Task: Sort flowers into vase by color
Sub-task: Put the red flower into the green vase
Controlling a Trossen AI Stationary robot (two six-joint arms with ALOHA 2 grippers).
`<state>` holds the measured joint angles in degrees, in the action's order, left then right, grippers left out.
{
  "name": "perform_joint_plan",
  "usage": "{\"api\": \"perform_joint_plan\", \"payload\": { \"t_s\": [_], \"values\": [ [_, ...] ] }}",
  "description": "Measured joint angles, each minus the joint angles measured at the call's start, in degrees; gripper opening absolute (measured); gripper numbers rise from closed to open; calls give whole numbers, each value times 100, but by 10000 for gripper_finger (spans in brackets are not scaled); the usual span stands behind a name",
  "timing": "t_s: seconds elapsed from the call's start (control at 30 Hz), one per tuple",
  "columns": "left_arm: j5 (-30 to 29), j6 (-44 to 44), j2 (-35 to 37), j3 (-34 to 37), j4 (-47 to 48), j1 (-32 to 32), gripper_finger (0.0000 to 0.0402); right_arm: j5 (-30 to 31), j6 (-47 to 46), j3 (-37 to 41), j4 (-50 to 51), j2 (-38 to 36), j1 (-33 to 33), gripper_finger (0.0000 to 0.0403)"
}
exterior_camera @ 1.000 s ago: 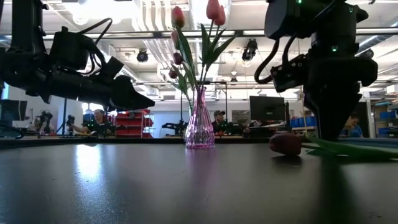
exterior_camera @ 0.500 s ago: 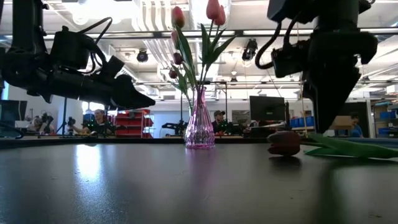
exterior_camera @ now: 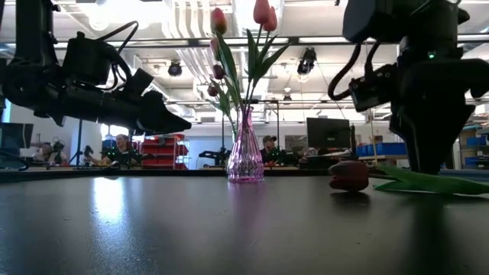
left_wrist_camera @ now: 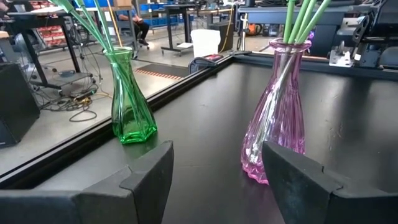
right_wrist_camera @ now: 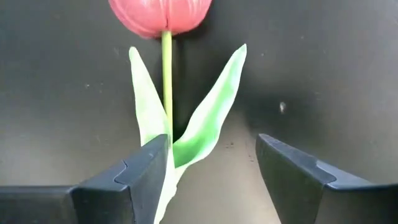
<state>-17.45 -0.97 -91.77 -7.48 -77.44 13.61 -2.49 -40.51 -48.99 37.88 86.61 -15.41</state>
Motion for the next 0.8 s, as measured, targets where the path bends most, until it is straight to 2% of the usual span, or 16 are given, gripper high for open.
{"api": "perform_joint_plan", "payload": {
  "t_s": [0.27,0.53,0.67,0.8],
  "values": [
    [0,0,0,1,15,1,228,-345,66,44,-161,246,170,188],
    [0,6,0,1,50,1,228,-684,347,42,-289,252,254,76],
    [0,52,0,10,49,0,228,-547,581,-83,-244,54,270,20],
    [2,44,0,10,47,-1,228,-59,884,-289,-168,-283,330,13]
  ]
}}
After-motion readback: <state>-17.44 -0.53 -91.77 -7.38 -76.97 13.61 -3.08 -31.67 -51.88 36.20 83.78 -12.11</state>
